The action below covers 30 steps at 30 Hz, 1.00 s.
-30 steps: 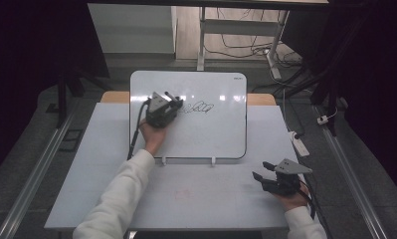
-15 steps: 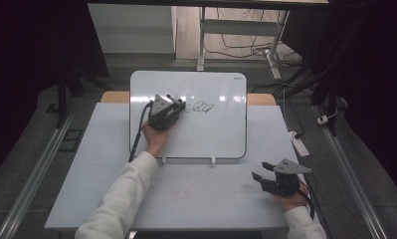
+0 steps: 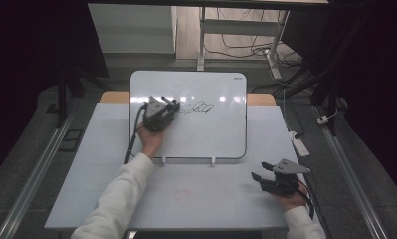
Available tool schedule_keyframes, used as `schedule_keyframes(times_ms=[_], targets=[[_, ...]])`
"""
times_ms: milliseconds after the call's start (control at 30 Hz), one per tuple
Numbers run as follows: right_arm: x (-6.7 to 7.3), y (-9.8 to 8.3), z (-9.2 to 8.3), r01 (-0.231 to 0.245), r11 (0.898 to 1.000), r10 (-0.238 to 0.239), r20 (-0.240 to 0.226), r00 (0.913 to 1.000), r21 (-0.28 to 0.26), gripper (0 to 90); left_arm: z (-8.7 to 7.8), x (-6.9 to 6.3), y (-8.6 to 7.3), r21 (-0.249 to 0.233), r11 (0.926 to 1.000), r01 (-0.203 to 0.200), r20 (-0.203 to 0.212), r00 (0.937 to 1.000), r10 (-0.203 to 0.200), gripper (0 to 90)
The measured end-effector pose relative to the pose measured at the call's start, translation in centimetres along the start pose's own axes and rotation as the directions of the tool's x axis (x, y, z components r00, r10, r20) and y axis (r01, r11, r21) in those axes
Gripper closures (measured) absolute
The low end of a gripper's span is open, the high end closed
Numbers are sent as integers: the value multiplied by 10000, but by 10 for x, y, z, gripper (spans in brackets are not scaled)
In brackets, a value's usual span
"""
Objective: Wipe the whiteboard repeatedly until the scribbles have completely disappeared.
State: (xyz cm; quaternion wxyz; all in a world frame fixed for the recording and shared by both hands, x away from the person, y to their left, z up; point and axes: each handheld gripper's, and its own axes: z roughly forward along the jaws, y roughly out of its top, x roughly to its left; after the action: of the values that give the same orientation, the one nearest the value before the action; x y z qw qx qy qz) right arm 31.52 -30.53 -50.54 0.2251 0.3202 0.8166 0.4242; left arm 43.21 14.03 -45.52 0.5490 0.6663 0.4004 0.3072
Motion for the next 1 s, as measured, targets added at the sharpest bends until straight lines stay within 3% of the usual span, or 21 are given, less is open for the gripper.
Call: schedule_keyframes(times_ms=[33, 100, 167, 267, 333, 433, 533, 600, 633, 767, 833, 900, 1000], targets=[[0, 0, 0, 19, 10000, -19, -2, 10000, -5, 416, -3, 6, 0, -42, 9999, 99, -122, 9999, -100, 787], [0, 0, 1, 33, 10000, -33, -30, 10000, 5, 417, -4, 4, -1, 19, 10000, -12, -156, 9999, 13, 787], [1, 0, 2, 49, 10000, -49, -39, 10000, 25, 416, 1, -6, -4, 42, 10000, -50, 168, 9998, 49, 787], [2, 0, 2, 67, 10000, -67, -38, 10000, 36, 416, 10, -30, -10, 175, 9983, -551, 668, 9963, 538, 787], [2, 0, 2, 56, 10000, -56, -32, 10000, 56, 416, 12, -37, -11, 230, 9963, -829, 735, 9940, 810, 787], [1, 0, 2, 50, 10000, -50, -30, 10000, 74, 415, 4, -23, -8, 177, 9974, -705, 315, 9971, 699, 787], [1, -1, 2, 42, 10000, -42, -48, 10000, 81, 415, -8, 4, -8, -73, 10000, 66, -143, 9999, -67, 786], [2, -1, 2, 38, 10000, -38, -64, 10000, 80, 415, -10, 8, -9, -151, 9995, 278, -108, 9996, -279, 787], [2, -1, 2, 38, 10000, -38, -70, 10000, 74, 415, -9, 4, -10, -166, 9997, 193, -144, 9997, -196, 787], [3, 0, 2, 62, 10000, -62, -67, 10000, 60, 415, 3, -23, -15, -52, 9995, -325, 408, 9986, 327, 787], [3, 0, 1, 60, 10000, -60, -62, 10000, 43, 415, 5, -30, -15, -6, 9984, -560, 388, 9977, 560, 787], [3, 0, 1, 47, 10000, -47, -71, 10000, 40, 414, 1, -23, -14, -28, 9985, -541, 192, 9983, 541, 787], [2, 0, 2, 49, 10000, -49, -105, 9999, 48, 413, -9, -4, -14, -139, 9999, -38, -120, 9999, 37, 787]])
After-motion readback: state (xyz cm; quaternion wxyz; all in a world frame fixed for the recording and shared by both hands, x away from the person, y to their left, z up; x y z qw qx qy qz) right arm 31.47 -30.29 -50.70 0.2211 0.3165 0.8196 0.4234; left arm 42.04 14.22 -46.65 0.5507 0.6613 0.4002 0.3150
